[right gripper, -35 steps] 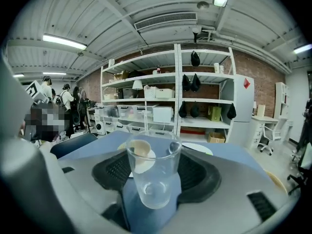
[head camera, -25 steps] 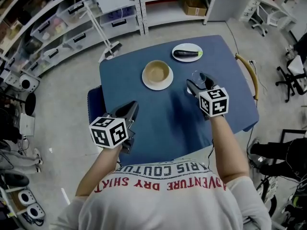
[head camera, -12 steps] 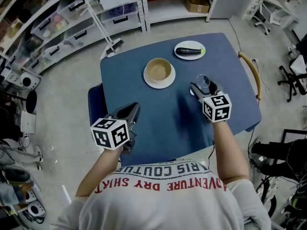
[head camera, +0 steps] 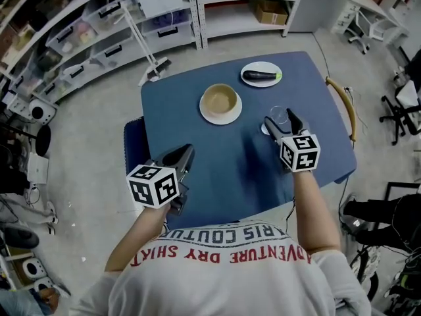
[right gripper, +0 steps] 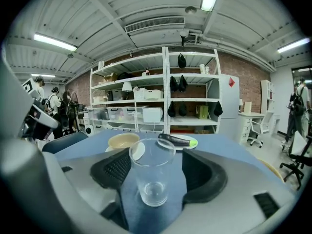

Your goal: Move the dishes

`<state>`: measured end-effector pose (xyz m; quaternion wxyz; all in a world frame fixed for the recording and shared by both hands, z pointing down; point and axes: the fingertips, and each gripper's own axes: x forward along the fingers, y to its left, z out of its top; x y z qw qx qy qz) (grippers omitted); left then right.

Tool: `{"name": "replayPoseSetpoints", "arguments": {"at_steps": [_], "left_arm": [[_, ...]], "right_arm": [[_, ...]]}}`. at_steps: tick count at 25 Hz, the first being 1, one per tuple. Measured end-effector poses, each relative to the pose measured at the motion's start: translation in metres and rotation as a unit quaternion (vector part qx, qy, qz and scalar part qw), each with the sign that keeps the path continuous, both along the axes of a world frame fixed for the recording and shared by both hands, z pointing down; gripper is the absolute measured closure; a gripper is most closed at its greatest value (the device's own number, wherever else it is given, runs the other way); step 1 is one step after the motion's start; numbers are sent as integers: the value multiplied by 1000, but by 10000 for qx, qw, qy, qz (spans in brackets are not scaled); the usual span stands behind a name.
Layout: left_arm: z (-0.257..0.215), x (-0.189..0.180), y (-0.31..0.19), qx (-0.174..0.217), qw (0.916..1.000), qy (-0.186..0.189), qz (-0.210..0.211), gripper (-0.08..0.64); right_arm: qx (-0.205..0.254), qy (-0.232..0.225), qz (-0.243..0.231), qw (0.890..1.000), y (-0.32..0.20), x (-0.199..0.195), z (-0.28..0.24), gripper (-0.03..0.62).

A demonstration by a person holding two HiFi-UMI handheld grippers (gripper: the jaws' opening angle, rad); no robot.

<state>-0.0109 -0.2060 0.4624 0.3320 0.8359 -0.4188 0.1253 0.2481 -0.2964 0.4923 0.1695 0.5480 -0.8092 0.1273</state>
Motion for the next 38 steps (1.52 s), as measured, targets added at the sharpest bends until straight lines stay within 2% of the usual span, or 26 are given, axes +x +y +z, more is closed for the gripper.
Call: {"name": "replayPoseSetpoints", "arguments": {"at_steps": [3,7,11,14,17,20,24,32,35,38], "left_arm": [[-8,-1,2,95,9999,50,3,531],[-18,-2,5,226,9997,132,-7,531],[-26,-6,7,280,9994,201,-20,531],[-29,-10,9,293,9992,251,-58,531],[-31,-16,10,308,9991,255,-123,531],[-29,-24,10,278,9991,234,-208,531],[-27,-33,11,215,9990,210,-344,531],[-17,-54,9,34,9982,132,-593,531],[-10,-59,7,-62,9976,133,-683,531],[-4,-61,4,-120,9973,147,-713,531]], "right_arm": [[366,199,-66,9991,9,-3,-30,279],[752,561,-496,9944,19,-26,-66,279],[846,675,-1048,9886,23,-68,-83,279],[868,990,-1491,9800,24,-106,-82,279],[783,1155,-1898,9718,21,-143,-71,279],[562,1166,-2099,9691,10,-165,-50,279],[251,1520,-2305,9608,-4,-182,-18,279],[-172,2267,-2639,9374,-31,-201,34,285],[-270,2407,-2656,9331,-39,-201,47,363],[-299,2617,-2749,9247,-43,-201,58,393]]}}
